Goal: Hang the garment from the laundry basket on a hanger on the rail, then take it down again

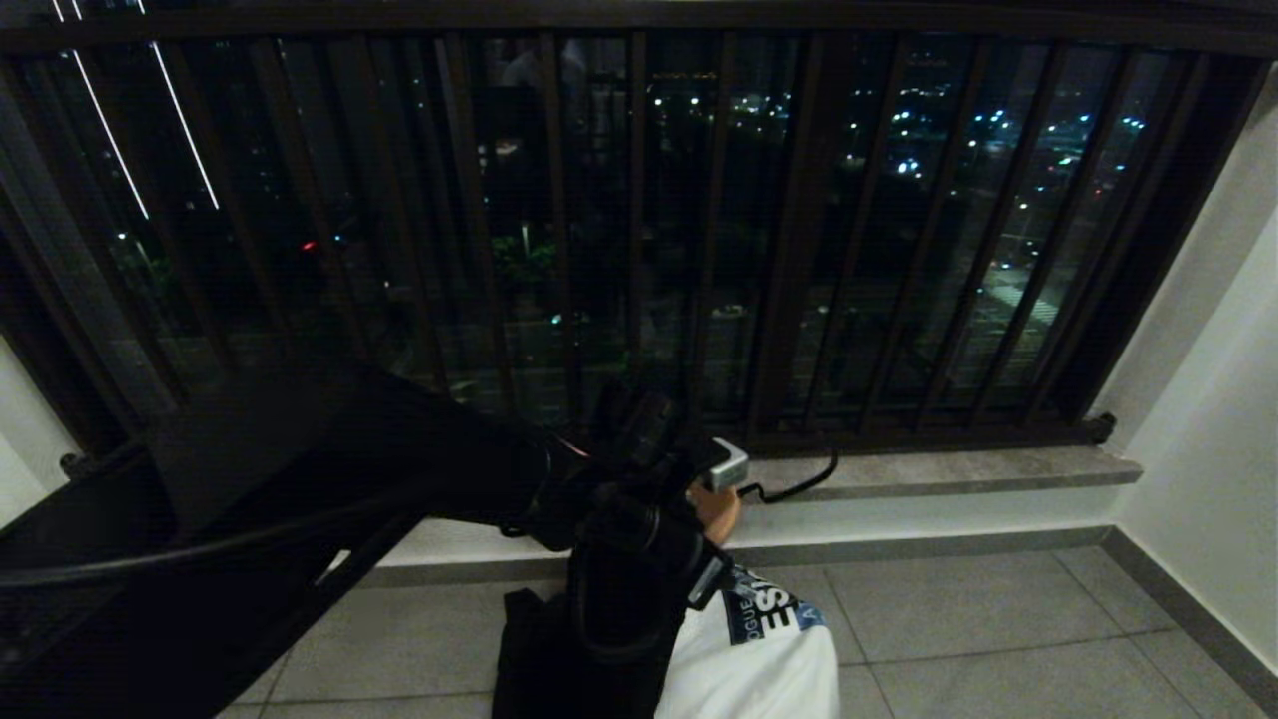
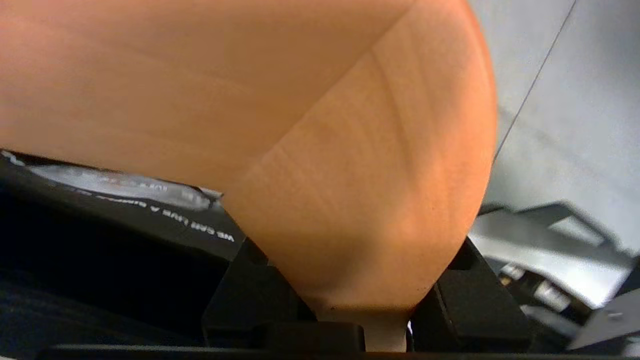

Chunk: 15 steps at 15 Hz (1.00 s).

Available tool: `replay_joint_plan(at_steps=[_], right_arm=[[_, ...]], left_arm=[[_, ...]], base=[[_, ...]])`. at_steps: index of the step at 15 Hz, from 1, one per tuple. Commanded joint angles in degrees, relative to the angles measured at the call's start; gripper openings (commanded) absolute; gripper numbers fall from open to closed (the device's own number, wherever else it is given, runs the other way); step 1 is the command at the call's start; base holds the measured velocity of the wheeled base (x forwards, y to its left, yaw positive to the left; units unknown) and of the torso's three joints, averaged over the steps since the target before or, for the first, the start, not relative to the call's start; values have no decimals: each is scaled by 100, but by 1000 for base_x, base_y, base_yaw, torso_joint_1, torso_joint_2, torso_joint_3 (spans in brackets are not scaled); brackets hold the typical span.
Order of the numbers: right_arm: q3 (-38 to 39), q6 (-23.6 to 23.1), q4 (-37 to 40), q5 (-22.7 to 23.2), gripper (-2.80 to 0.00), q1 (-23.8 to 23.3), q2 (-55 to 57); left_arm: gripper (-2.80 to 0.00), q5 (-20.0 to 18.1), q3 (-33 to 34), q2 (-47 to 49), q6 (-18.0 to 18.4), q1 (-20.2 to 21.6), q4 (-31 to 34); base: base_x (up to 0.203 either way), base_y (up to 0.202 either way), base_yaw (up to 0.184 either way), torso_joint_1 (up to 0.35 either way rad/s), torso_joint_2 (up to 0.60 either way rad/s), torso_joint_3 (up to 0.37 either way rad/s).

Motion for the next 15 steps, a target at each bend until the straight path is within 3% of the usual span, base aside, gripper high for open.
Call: replay_joint_plan(at_steps=[1,6,8,10,15], right_arm=[[1,0,-1,-2,-280,0,7],[1,0,2,-2,-280,0,7],[1,0,-1,-2,-280,0,7],[1,0,-1,-2,-280,0,7],[1,0,-1,-2,-280,0,7]], left_arm=[[-280,4,-44,378,164,-98,10],[-280,446,-753,1189,717,-253,36],[-280,616,-1134,1526,762,-313,94],[-280,755,-1496,1693,782,-348,620],[-280,901,-2123,2189,803,-425,739]], base=[[0,0,0,0,0,0],[0,0,0,0,0,0],[0,0,0,0,0,0],[0,0,0,0,0,0],[0,0,0,0,0,0]])
